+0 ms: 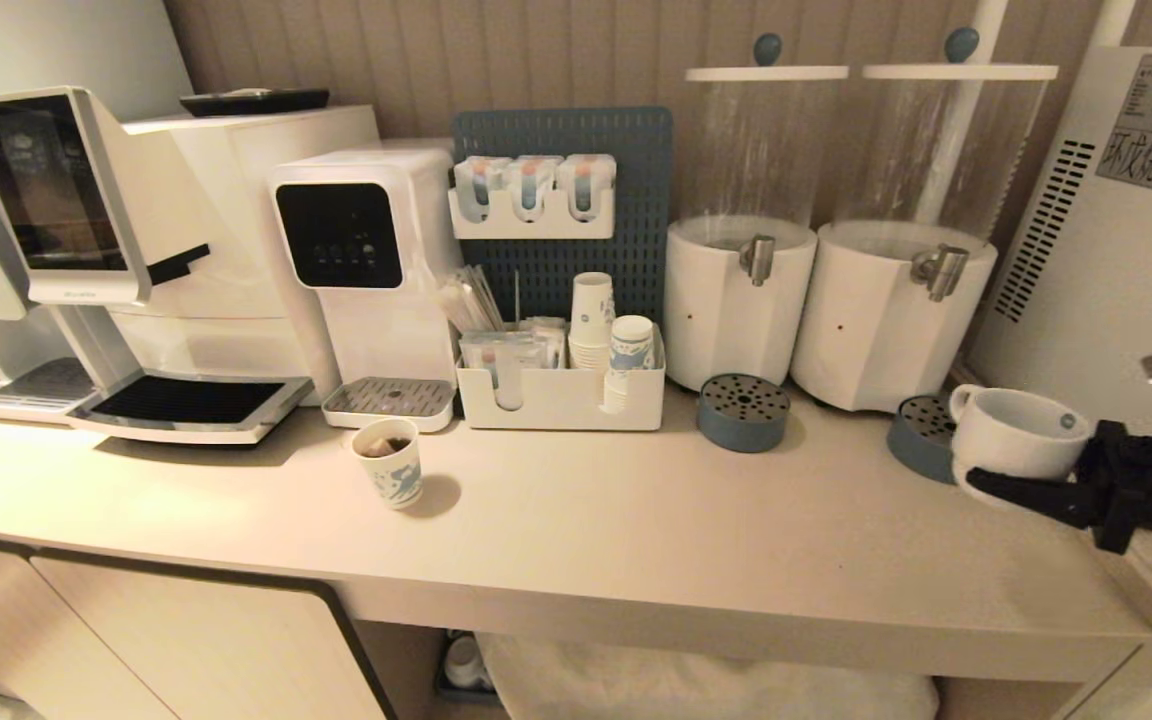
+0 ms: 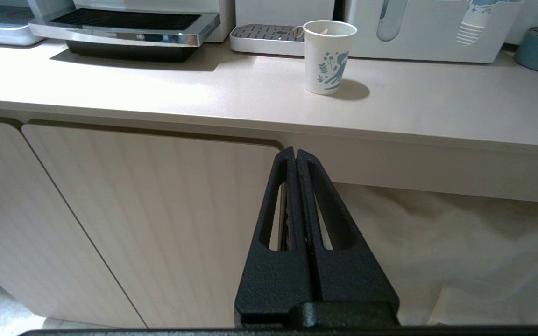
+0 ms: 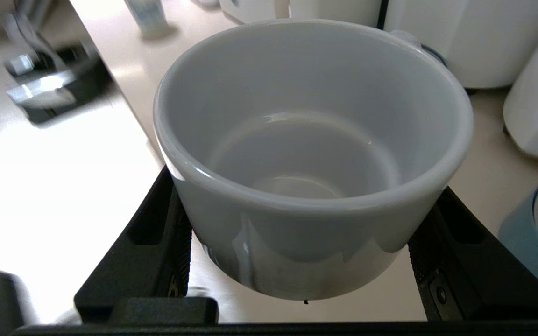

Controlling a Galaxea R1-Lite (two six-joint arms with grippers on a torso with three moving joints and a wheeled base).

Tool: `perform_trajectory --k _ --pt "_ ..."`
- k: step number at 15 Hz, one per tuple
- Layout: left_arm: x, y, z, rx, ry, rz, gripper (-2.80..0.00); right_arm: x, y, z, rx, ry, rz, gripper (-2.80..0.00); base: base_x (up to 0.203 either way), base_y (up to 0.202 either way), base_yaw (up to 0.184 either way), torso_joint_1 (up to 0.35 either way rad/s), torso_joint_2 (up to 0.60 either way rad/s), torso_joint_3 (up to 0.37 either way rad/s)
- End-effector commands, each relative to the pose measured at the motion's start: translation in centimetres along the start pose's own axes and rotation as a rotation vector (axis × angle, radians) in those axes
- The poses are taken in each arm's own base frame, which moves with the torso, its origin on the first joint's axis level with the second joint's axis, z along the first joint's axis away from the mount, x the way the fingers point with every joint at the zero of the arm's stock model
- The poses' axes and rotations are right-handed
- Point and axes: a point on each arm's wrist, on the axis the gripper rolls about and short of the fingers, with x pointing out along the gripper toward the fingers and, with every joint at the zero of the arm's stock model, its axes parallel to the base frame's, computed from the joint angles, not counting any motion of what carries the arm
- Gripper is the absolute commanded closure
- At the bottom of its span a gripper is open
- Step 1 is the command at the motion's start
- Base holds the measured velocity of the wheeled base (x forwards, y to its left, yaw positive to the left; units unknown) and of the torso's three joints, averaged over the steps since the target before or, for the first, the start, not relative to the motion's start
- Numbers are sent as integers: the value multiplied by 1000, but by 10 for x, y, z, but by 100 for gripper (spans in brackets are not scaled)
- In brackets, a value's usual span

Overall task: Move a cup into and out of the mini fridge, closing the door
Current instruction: Place the ceramic cup on the table

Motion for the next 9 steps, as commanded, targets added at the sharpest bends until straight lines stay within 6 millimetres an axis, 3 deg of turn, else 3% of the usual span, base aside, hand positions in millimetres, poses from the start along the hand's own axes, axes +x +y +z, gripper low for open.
perform_trajectory --k 1,3,9 --pt "0 0 0 -1 1 0 0 32 -13 -37 -53 21 23 0 0 0 0 0 0 0" --pt "0 0 0 -1 1 0 0 55 -11 -51 -120 74 -58 0 0 0 0 0 0 0" --pt "0 0 0 -1 1 0 0 78 -38 -80 -104 110 -85 0 0 0 0 0 0 0"
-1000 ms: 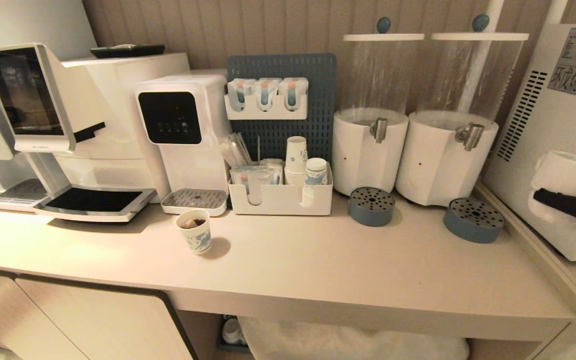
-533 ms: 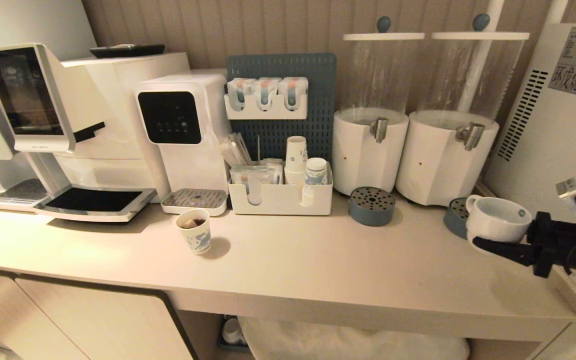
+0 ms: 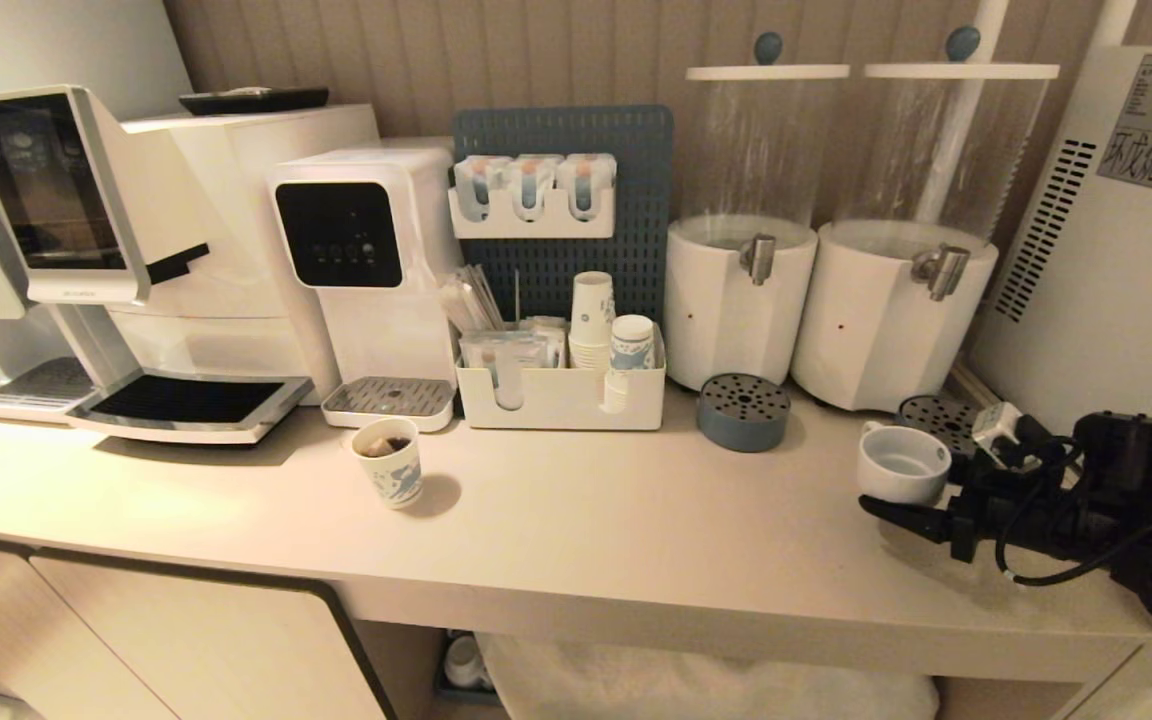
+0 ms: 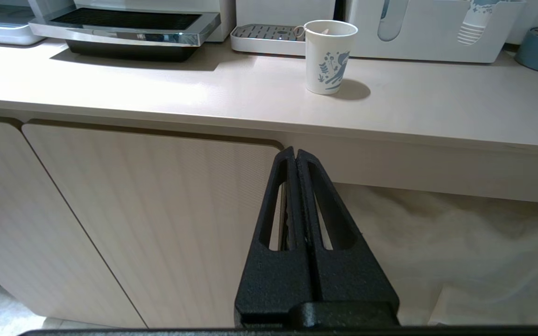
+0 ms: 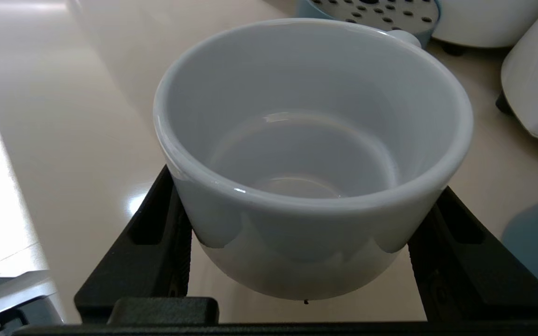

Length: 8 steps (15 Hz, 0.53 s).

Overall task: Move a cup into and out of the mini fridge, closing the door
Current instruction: Place the ceramic cup on the table

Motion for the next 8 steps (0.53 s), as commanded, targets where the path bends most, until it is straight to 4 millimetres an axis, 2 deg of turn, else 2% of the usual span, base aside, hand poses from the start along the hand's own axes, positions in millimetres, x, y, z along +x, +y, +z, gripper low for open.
perform_trajectory --k 1,8 --pt "0 0 0 -1 1 1 0 14 -10 -19 21 14 13 0 0 0 0 0 0 0" --pt "0 0 0 -1 1 1 0 25 -28 -33 26 16 -1 0 0 0 0 0 0 0"
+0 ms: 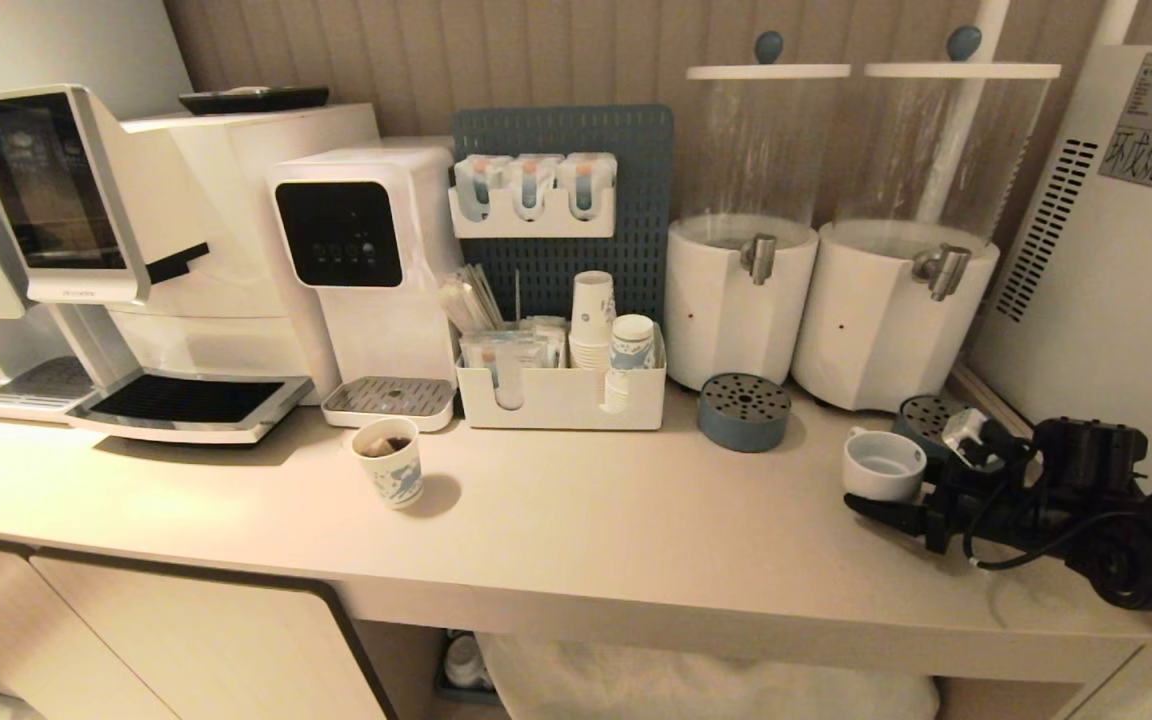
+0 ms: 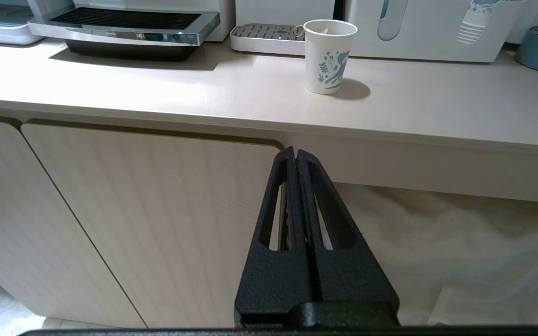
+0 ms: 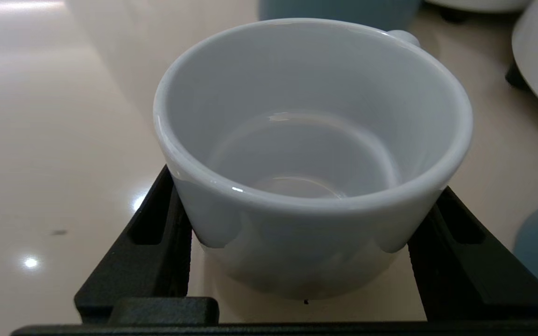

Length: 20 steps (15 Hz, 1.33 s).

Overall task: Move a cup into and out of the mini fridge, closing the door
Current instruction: Place the ceramic cup on the table

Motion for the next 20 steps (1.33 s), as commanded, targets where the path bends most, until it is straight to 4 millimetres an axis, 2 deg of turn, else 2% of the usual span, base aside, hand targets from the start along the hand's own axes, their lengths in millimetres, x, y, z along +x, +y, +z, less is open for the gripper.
perform_trajectory --k 1,3,10,14,20 --pt "0 0 0 -1 2 0 0 5 -6 -6 1 -1 0 0 0 0 0 0 0 0" --pt "0 0 0 -1 1 0 0 8 -9 -7 8 -1 -6 0 0 0 0 0 0 0" --pt "0 0 0 -1 2 0 0 28 -28 -32 22 79 -131 0 0 0 0 0 0 0" --pt "0 0 0 -1 1 0 0 27 -30 -33 10 102 -220 0 0 0 0 0 0 0" --pt "0 0 0 -1 2 0 0 25 -21 -31 27 114 -211 0 0 0 0 0 0 0"
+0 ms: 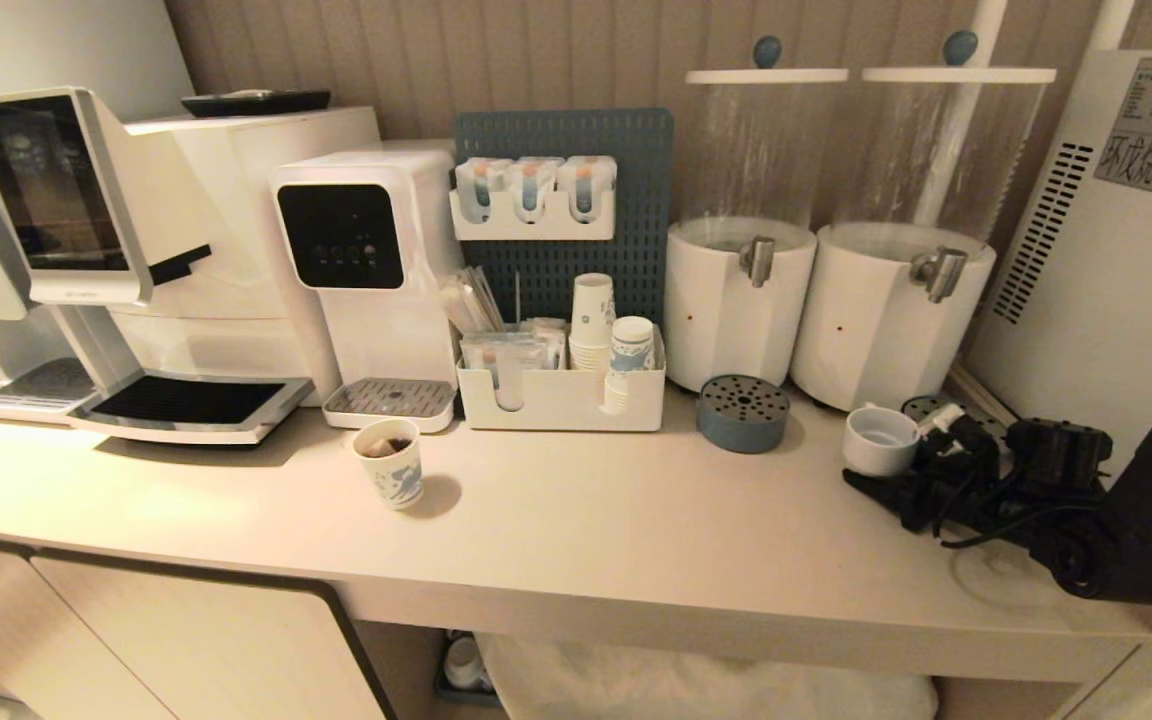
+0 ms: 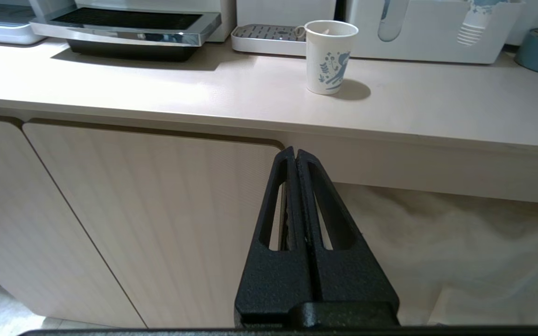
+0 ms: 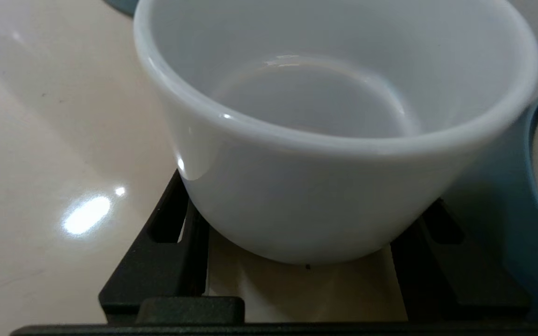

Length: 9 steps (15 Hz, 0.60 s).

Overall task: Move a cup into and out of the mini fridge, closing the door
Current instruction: Place the ceramic cup on the table

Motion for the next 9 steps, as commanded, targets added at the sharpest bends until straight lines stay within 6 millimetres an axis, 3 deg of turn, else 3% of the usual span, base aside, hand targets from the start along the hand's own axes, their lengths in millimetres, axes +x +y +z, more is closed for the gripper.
perform_trajectory --k 1,9 --pt "0 0 0 -1 1 1 0 0 1 2 -4 -5 7 0 0 0 0 0 0 0" --pt "0 0 0 -1 1 1 0 -8 6 10 11 2 17 0 0 0 0 0 0 0"
